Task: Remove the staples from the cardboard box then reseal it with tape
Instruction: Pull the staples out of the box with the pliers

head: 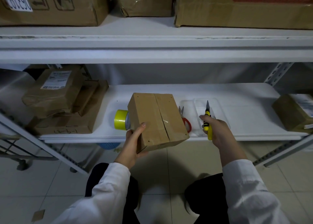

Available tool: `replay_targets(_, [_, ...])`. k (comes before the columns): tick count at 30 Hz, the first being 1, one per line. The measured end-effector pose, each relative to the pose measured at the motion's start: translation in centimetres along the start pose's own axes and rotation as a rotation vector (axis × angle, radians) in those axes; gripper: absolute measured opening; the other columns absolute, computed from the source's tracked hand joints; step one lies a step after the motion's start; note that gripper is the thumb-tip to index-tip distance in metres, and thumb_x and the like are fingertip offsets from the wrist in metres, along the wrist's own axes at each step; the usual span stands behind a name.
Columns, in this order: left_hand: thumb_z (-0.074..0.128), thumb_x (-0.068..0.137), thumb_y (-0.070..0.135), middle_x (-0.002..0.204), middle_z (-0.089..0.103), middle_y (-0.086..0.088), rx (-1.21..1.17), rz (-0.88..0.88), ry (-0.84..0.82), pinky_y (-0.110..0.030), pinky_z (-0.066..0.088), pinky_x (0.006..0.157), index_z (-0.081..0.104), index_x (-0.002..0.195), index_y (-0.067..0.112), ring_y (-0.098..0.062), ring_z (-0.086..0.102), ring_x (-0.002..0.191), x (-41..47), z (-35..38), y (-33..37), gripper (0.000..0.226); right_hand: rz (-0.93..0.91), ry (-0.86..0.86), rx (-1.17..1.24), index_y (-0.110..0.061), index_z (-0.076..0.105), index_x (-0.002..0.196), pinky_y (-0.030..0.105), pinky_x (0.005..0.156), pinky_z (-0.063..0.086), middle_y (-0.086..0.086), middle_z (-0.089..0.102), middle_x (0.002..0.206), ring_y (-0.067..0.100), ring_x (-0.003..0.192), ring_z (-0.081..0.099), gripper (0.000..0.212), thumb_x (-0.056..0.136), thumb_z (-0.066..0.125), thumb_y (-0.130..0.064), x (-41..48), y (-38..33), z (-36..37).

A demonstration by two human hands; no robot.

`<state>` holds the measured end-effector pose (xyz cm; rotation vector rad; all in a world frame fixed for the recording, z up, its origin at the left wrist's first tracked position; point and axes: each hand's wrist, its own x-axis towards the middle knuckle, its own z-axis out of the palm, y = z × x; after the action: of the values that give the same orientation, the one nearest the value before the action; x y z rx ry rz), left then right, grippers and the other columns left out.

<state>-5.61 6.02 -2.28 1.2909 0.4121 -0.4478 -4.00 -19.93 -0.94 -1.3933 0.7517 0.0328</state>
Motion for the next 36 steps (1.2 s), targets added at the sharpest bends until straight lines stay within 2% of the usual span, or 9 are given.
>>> replay_targets(3, [0.056,0.08,0.053,0.12,0.056,0.0,-0.009,0.0,-0.006,-0.044,0.051,0.083,0.036,0.132,0.029,-0.023,0.053,0.113,0.2,-0.4,0.1,0.061,-0.065,-0.02,-0.114,-0.008,0.062,0.105,0.035,0.076,0.046,0.005,0.059,0.087,0.023,0.089,0.057,0.033,0.081,0.069,-0.029,-0.3,0.0,0.5])
replay_targets(6, [0.058,0.072,0.056,0.12,0.059,0.002,-0.001,-0.005,-0.017,-0.042,0.051,0.077,0.039,0.133,0.032,-0.022,0.055,0.112,0.4,-1.0,0.3,0.069,-0.073,-0.105,-0.198,-0.015,0.061,0.085,0.037,0.078,0.045,0.003,0.059,0.082,0.023,0.086,0.057,0.013,0.085,0.064,-0.028,-0.6,-0.3,2.0])
replay_targets(11, [0.056,0.079,0.052,0.123,0.058,-0.001,-0.014,-0.023,0.001,-0.037,0.052,0.07,0.042,0.13,0.029,-0.022,0.056,0.111,0.9,-2.0,0.6,0.058,-0.012,-0.138,-0.28,-0.006,0.058,0.107,0.034,0.069,0.046,0.015,0.059,0.097,0.029,0.09,0.059,0.038,0.088,0.058,-0.039,0.7,0.3,5.2])
replay_targets(14, [0.058,0.073,0.054,0.123,0.057,-0.004,-0.013,-0.027,-0.003,-0.036,0.052,0.067,0.042,0.129,0.029,-0.024,0.056,0.111,1.2,-2.2,0.8,0.064,-0.062,-0.095,-0.383,0.003,0.06,0.107,0.039,0.076,0.047,0.03,0.054,0.094,0.035,0.085,0.057,0.039,0.093,0.053,-0.033,1.9,0.8,6.5])
replay_targets(17, [0.057,0.073,0.053,0.122,0.057,-0.004,-0.005,-0.03,-0.014,-0.035,0.052,0.066,0.041,0.13,0.028,-0.023,0.056,0.108,1.7,-2.5,0.8,0.064,-0.164,-0.026,-0.568,-0.007,0.058,0.077,0.03,0.071,0.037,0.014,0.056,0.078,0.028,0.082,0.051,0.033,0.096,0.046,-0.031,3.6,1.9,7.3])
replay_targets(23, [0.058,0.065,0.054,0.119,0.058,-0.002,0.014,-0.024,-0.041,-0.035,0.052,0.068,0.041,0.129,0.028,-0.022,0.056,0.107,2.4,-2.6,0.9,0.072,-0.277,0.147,-0.957,-0.002,0.062,0.087,0.029,0.064,0.036,0.012,0.059,0.084,0.029,0.076,0.052,0.035,0.097,0.044,-0.031,5.0,3.8,7.6])
replay_targets(26, [0.058,0.065,0.054,0.119,0.058,-0.002,0.022,-0.029,-0.036,-0.036,0.052,0.068,0.043,0.127,0.028,-0.022,0.057,0.107,2.7,-2.7,0.7,0.069,-0.278,0.182,-1.007,-0.001,0.062,0.097,0.038,0.08,0.046,0.018,0.058,0.106,0.036,0.093,0.057,0.04,0.095,0.043,-0.036,5.1,4.3,8.2])
replay_targets(30, [0.057,0.066,0.054,0.117,0.06,-0.002,0.031,-0.04,-0.048,-0.036,0.052,0.067,0.044,0.129,0.028,-0.022,0.057,0.108,3.1,-3.1,0.5,0.07,-0.272,0.155,-1.139,-0.004,0.058,0.107,0.043,0.094,0.041,0.017,0.049,0.117,0.038,0.109,0.049,0.045,0.094,0.041,-0.043,4.9,4.5,8.4])
replay_targets(36, [0.062,0.068,0.057,0.122,0.06,-0.005,0.031,-0.057,-0.068,-0.038,0.054,0.069,0.044,0.129,0.028,-0.026,0.057,0.112,3.3,-3.2,0.8,0.07,-0.334,0.101,-1.28,-0.003,0.059,0.112,0.041,0.105,0.03,0.02,0.048,0.125,0.035,0.122,0.04,0.044,0.097,0.034,-0.035,5.1,4.2,8.1])
